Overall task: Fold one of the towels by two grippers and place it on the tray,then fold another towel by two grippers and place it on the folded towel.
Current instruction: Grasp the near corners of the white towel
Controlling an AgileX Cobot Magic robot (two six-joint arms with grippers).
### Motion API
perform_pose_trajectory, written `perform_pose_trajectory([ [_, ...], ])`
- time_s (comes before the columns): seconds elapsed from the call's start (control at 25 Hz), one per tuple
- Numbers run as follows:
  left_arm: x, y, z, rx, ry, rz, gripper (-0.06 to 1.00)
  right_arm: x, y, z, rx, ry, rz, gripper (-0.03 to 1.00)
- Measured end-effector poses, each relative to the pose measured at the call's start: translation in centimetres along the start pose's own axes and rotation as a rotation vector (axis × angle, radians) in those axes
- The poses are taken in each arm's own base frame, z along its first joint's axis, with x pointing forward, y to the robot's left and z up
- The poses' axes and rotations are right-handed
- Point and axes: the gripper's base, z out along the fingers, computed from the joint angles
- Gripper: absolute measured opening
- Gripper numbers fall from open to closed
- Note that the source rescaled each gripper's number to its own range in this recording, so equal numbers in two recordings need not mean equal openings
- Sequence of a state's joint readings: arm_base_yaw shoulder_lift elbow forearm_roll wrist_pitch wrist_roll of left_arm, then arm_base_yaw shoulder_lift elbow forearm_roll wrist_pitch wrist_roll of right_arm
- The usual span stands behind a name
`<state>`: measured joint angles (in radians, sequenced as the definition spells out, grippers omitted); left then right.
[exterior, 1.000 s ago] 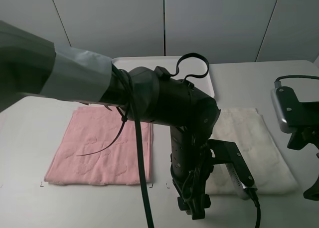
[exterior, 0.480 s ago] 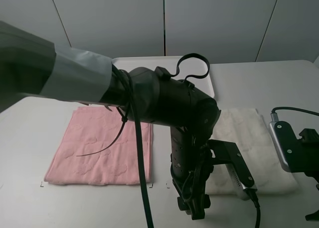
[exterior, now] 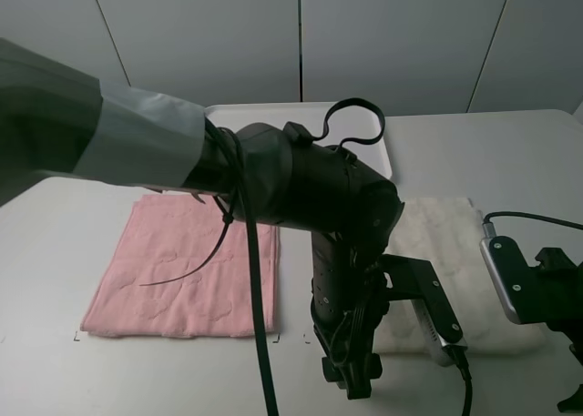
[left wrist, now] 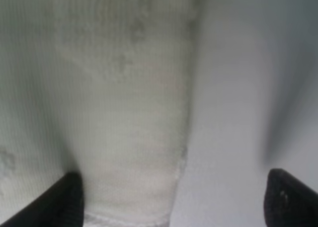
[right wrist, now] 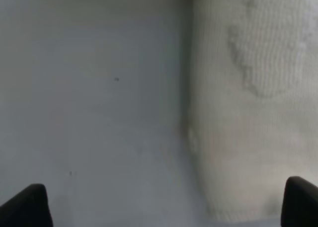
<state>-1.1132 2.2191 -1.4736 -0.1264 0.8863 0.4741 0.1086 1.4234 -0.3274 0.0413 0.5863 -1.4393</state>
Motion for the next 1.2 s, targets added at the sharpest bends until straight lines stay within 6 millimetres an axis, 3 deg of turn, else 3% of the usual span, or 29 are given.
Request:
perform_pose_trajectory([
  [0.96, 0.0, 0.0, 0.0, -0.001, -0.002, 0.000, 0.94, 0.1, -1.2, 2.3, -0.003, 0.027, -0.028, 1.00],
  [1.0, 0.0, 0.0, 0.0, -0.001, -0.002, 0.000, 0.94, 0.1, -1.2, 2.3, 0.003, 0.029, -0.034, 0.97],
  [1.08, 0.0, 0.0, 0.0, -0.001, -0.002, 0.000, 0.94, 0.1, -1.5, 2.3, 0.028, 0.025, -0.030, 0.83],
  [1.2, 0.0, 0.0, 0.0, -0.001, -0.002, 0.000, 0.94, 0.1, -1.7, 2.3, 0.045, 0.024, -0.030, 0.48],
])
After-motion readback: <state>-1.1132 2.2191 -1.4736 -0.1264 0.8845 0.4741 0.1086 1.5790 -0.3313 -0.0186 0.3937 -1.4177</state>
